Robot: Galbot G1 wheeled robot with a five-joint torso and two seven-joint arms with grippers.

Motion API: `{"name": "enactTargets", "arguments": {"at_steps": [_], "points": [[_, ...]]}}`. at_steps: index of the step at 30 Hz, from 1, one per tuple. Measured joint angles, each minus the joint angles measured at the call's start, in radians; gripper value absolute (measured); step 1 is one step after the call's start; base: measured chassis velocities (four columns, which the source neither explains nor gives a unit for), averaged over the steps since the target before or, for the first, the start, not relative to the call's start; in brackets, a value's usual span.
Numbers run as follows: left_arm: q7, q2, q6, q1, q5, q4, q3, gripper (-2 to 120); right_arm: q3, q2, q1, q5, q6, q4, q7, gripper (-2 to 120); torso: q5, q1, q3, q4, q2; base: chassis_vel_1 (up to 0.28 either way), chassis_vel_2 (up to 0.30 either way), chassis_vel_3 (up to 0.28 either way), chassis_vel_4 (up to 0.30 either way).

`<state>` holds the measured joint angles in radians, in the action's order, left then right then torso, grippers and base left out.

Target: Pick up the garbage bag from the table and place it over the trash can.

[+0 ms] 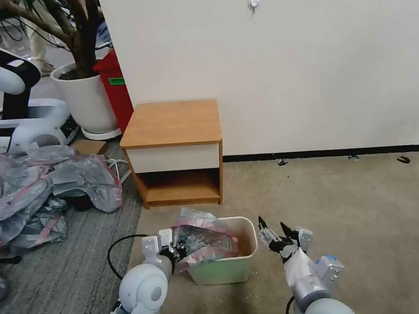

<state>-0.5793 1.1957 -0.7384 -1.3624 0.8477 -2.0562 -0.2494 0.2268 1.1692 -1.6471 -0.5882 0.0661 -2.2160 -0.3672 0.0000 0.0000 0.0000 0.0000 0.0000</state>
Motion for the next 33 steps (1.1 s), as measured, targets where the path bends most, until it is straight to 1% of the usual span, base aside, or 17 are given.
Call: {"name": "enactTargets", "arguments": {"at_steps": [1, 5, 6, 9, 10, 12, 13, 14, 15, 17, 19, 20, 21, 22, 25, 30, 33], "points": [[0.000, 0.000, 0.000, 0.000, 0.000, 0.000, 0.000, 4, 0.000, 0.000, 0.000, 0.000, 0.000, 0.000, 0.000, 86, 0.0000, 0.000, 0.000, 0.0000, 0.000, 0.000, 0.000, 0.000, 0.000], [0.053, -0.018, 0.000, -0.010, -0.023, -0.024, -0.032, 4, 0.002, -0.089, 0.002, 0.088, -0.029, -0.016, 0.152, 92, 0.0002, 0.000, 0.000, -0.0001, 0.000, 0.000, 0.000, 0.000, 0.000], [0.053, -0.018, 0.000, -0.010, -0.023, -0.024, -0.032, 4, 0.002, -0.089, 0.002, 0.088, -0.029, -0.016, 0.152, 92, 0.0002, 0.000, 0.000, -0.0001, 0.000, 0.000, 0.000, 0.000, 0.000], [0.084, -0.038, 0.003, -0.025, -0.046, -0.042, -0.043, 4, -0.035, -0.189, 0.045, 0.158, -0.040, -0.007, 0.269, 92, 0.0000, 0.000, 0.000, 0.0001, 0.000, 0.000, 0.000, 0.000, 0.000], [0.089, -0.041, 0.004, -0.030, -0.050, -0.049, -0.046, 4, -0.056, -0.217, 0.067, 0.171, -0.040, -0.001, 0.287, 92, 0.0000, 0.000, 0.000, 0.0001, 0.000, 0.000, 0.000, 0.000, 0.000], [0.090, -0.042, 0.005, -0.032, -0.051, -0.051, -0.047, 4, -0.063, -0.224, 0.074, 0.174, -0.039, 0.001, 0.290, 92, 0.0001, 0.000, 0.000, 0.0000, 0.000, 0.000, 0.000, 0.000, 0.000], [0.093, -0.045, 0.006, -0.041, -0.055, -0.062, -0.053, 4, -0.114, -0.259, 0.120, 0.179, -0.025, 0.012, 0.300, 90, 0.0001, 0.000, 0.000, 0.0001, 0.000, 0.000, 0.000, 0.000, 0.000], [0.094, -0.045, 0.007, -0.046, -0.057, -0.065, -0.055, 4, -0.154, -0.276, 0.158, 0.177, -0.007, 0.021, 0.301, 90, 0.0001, 0.000, 0.000, 0.0000, 0.000, 0.000, 0.000, 0.000, 0.000], [0.094, -0.045, 0.007, -0.046, -0.057, -0.065, -0.055, 4, -0.154, -0.276, 0.158, 0.177, -0.007, 0.021, 0.301, 90, 0.0001, 0.000, 0.000, 0.0000, 0.000, 0.000, 0.000, 0.000, 0.000], [0.094, -0.045, 0.010, -0.050, -0.061, -0.068, -0.057, 4, -0.224, -0.289, 0.221, 0.164, 0.017, 0.043, 0.288, 89, 0.0000, 0.000, 0.000, 0.0001, 0.000, 0.000, 0.000, 0.000, 0.000], [0.094, -0.041, 0.012, -0.053, -0.064, -0.068, -0.057, 4, -0.302, -0.289, 0.283, 0.141, 0.045, 0.071, 0.260, 89, 0.0000, 0.000, 0.000, -0.0002, 0.000, 0.000, 0.000, 0.000, 0.000], [0.094, -0.041, 0.012, -0.053, -0.064, -0.068, -0.057, 4, -0.302, -0.289, 0.283, 0.141, 0.045, 0.071, 0.260, 89, 0.0000, 0.000, 0.000, -0.0002, 0.000, 0.000, 0.000, 0.000, 0.000], [0.094, -0.038, 0.013, -0.056, -0.066, -0.069, -0.056, 4, -0.343, -0.285, 0.323, 0.123, 0.064, 0.089, 0.239, 89, 0.0000, 0.000, 0.000, -0.0001, 0.000, 0.000, 0.000, 0.000, 0.000], [0.094, -0.038, 0.013, -0.056, -0.066, -0.069, -0.056, 4, -0.343, -0.285, 0.323, 0.123, 0.064, 0.089, 0.239, 89, 0.0000, 0.000, 0.000, -0.0001, 0.000, 0.000, 0.000, 0.000, 0.000], [0.093, -0.031, 0.015, -0.056, -0.069, -0.069, -0.053, 4, -0.428, -0.275, 0.417, 0.054, 0.116, 0.123, 0.177, 88, 0.0001, 0.000, 0.000, 0.0001, 0.000, 0.000, 0.000, 0.000, 0.000], [0.093, -0.018, 0.016, -0.053, -0.071, -0.071, -0.044, 4, -0.478, -0.265, 0.491, -0.038, 0.160, 0.174, 0.093, 88, 0.0000, 0.000, 0.000, 0.0001, 0.000, 0.000, 0.000, 0.000, 0.000], [0.093, -0.012, 0.016, -0.051, -0.074, -0.075, -0.039, 4, -0.486, -0.264, 0.501, -0.056, 0.169, 0.195, 0.068, 87, 0.0000, 0.000, 0.000, 0.0000, 0.000, 0.000, 0.000, 0.000, 0.000]]}}
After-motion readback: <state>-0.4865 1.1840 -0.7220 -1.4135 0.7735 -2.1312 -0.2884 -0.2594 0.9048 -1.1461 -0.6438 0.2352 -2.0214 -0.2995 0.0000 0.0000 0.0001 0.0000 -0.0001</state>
